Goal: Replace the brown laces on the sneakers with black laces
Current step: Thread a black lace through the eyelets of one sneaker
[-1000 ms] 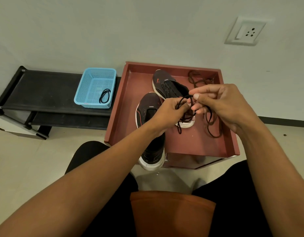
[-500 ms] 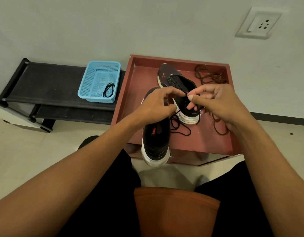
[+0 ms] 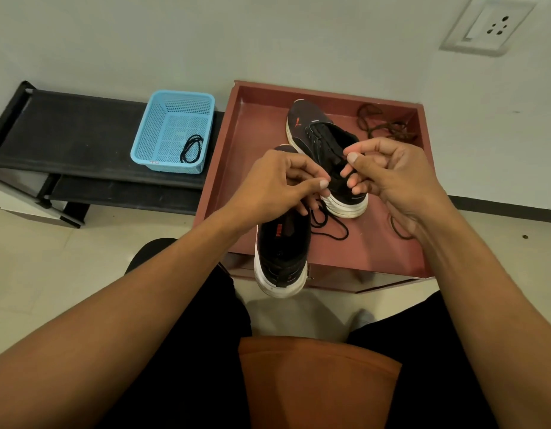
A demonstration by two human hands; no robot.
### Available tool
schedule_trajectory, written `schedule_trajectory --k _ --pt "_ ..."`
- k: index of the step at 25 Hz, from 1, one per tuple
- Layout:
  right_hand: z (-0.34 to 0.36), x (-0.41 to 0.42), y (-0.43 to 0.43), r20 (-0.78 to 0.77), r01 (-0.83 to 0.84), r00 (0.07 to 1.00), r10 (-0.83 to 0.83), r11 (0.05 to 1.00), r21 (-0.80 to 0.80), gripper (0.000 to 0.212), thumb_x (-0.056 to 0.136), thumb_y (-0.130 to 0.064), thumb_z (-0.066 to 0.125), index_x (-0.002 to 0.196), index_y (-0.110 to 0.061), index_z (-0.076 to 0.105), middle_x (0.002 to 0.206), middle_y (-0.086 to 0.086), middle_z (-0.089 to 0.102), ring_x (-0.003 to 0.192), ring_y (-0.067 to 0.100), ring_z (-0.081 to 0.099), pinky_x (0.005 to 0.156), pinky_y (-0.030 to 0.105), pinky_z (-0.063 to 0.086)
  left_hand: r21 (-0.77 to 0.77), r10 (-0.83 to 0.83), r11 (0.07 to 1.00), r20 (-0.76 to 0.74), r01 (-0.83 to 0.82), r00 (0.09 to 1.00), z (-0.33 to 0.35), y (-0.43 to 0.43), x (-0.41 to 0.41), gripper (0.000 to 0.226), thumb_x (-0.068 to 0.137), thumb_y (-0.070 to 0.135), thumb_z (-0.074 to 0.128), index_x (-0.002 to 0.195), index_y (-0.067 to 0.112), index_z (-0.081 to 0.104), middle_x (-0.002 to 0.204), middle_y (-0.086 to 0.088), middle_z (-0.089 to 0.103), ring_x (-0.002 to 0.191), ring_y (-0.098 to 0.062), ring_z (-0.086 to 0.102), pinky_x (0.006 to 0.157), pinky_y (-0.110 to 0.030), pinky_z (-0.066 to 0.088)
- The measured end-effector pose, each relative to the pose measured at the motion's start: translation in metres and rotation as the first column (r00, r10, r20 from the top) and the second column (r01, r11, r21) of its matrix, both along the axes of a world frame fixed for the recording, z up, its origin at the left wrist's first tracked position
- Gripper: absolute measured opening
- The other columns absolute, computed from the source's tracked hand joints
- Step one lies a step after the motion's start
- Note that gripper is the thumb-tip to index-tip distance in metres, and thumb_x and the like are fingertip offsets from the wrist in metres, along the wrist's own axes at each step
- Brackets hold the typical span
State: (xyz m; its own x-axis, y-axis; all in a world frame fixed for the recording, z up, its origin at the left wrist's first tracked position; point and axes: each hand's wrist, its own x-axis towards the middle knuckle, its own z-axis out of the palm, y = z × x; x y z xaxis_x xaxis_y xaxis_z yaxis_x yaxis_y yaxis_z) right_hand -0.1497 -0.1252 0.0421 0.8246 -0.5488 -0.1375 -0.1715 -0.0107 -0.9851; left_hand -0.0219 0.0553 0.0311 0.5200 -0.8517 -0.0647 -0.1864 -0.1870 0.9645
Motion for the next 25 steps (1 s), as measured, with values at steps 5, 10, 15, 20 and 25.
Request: schedule_trajectory --k 5,10,15,20,25 --pt "0.000 -0.005 0.002 -0.155 -0.108 0.988 0.000 0.715 -0.690 0.016 0.092 -0.032 0.078 0.108 -0.031 0.079 0.094 -0.011 0.071 0.061 -0.002 0.055 0.064 0.011 0.040 0.021 0.149 0.989 0.026 -0.149 0.989 -0.004 0.007 0.012 0.019 0.086 0.027 0.085 0.095 0.011 0.077 0.079 -0.004 0.079 0.066 -0.022 0.075 0.058 -0.028 0.057" --pt "-0.006 0.011 0.025 -0.163 -0.271 0.963 0.216 0.758 -0.593 0.039 0.087 -0.030 0.084 0.124 -0.027 0.072 0.107 -0.015 0.076 0.060 0.012 0.066 0.068 0.024 0.055 0.006 0.222 0.975 0.064 -0.222 0.973 -0.011 0.005 0.018 0.028 0.083 0.035 0.088 0.095 0.014 0.074 0.073 -0.002 0.077 0.058 -0.016 0.070 0.051 -0.025 0.052" --pt "-0.025 0.020 0.021 -0.094 -0.163 0.987 0.133 0.822 -0.545 0.012 0.089 -0.031 0.083 0.101 -0.028 0.081 0.075 -0.003 0.074 0.057 0.017 0.058 0.060 0.035 0.052 0.029 0.242 0.969 0.093 -0.246 0.966 -0.016 0.005 0.023 0.030 0.085 0.045 0.084 0.093 0.018 0.076 0.074 0.002 0.078 0.061 -0.006 0.066 0.059 -0.018 0.050" --pt "-0.036 0.025 0.013 -0.156 -0.086 0.988 -0.017 0.772 -0.630 0.009 0.092 -0.028 0.080 0.101 -0.026 0.083 0.076 -0.011 0.074 0.056 -0.001 0.057 0.061 0.010 0.042 0.186 0.196 0.933 0.454 -0.308 0.869 -0.030 0.006 0.034 0.021 0.094 0.048 0.073 0.090 0.027 0.077 0.072 0.013 0.066 0.065 0.005 0.060 0.058 -0.007 0.037" --pt "-0.046 0.035 0.030 -0.221 -0.132 0.972 -0.086 0.575 -0.807 0.015 0.094 -0.032 0.075 0.107 -0.028 0.081 0.088 -0.007 0.078 0.083 0.012 0.072 0.080 0.034 0.062 0.313 0.047 0.914 0.551 -0.258 0.833 -0.043 0.003 0.031 0.011 0.084 0.042 0.082 0.093 0.038 0.078 0.077 0.015 0.047 0.080 -0.012 0.054 0.068 -0.029 0.043"
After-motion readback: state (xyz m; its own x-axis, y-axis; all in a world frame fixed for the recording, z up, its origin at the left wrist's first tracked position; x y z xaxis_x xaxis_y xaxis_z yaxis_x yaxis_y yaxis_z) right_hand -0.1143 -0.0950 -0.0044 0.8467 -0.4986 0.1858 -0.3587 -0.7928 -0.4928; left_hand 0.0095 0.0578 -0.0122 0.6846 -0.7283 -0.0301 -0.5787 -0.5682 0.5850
